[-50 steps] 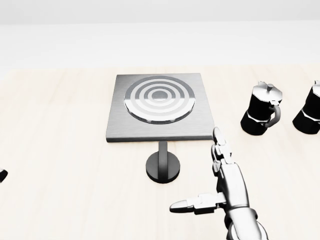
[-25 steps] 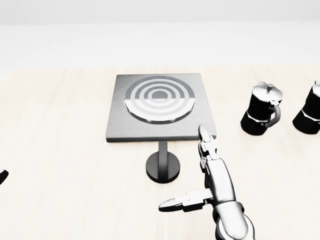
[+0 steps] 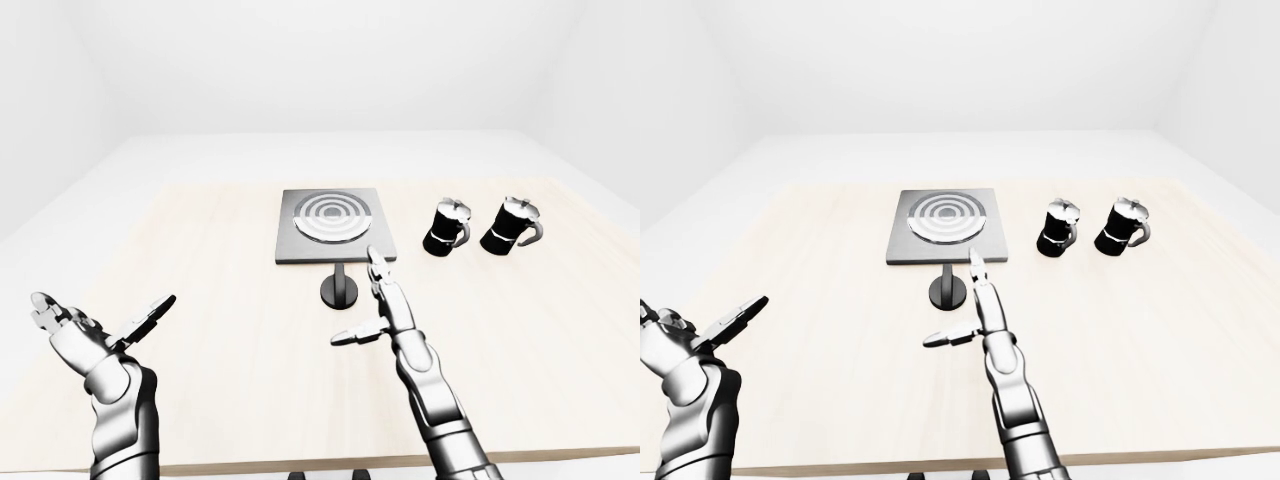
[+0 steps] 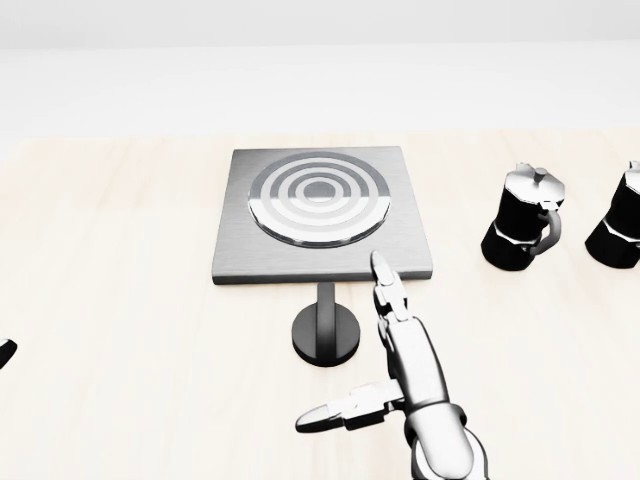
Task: Turn off the stove.
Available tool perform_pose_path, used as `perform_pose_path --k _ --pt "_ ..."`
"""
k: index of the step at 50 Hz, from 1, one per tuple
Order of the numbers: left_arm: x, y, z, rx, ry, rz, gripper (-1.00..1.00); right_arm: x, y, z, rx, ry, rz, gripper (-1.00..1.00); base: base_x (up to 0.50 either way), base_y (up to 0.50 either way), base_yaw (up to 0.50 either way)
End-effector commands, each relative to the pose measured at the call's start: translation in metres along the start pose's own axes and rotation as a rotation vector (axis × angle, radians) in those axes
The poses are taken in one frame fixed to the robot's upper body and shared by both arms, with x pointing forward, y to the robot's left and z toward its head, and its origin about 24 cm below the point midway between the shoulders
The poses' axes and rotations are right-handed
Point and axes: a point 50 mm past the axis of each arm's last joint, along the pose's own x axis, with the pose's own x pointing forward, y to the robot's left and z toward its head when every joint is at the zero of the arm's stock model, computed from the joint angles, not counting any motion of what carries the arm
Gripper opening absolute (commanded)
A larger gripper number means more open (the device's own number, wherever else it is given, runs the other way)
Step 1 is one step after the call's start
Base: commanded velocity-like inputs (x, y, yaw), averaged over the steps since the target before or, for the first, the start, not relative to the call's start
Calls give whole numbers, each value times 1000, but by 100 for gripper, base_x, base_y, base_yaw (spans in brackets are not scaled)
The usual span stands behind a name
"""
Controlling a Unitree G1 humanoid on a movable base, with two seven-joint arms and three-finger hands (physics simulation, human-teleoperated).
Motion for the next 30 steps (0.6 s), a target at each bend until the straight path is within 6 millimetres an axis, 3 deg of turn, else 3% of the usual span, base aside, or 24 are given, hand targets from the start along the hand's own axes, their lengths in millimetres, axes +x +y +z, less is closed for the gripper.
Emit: perform_pose_path --k 1,30 --pt "1 0 4 -17 -14 10 100 0 7 -1 -10 3 15 100 0 0 0" --pt "1 0 3 -12 -10 11 100 -2 19 -15 -27 40 40 100 0 0 0"
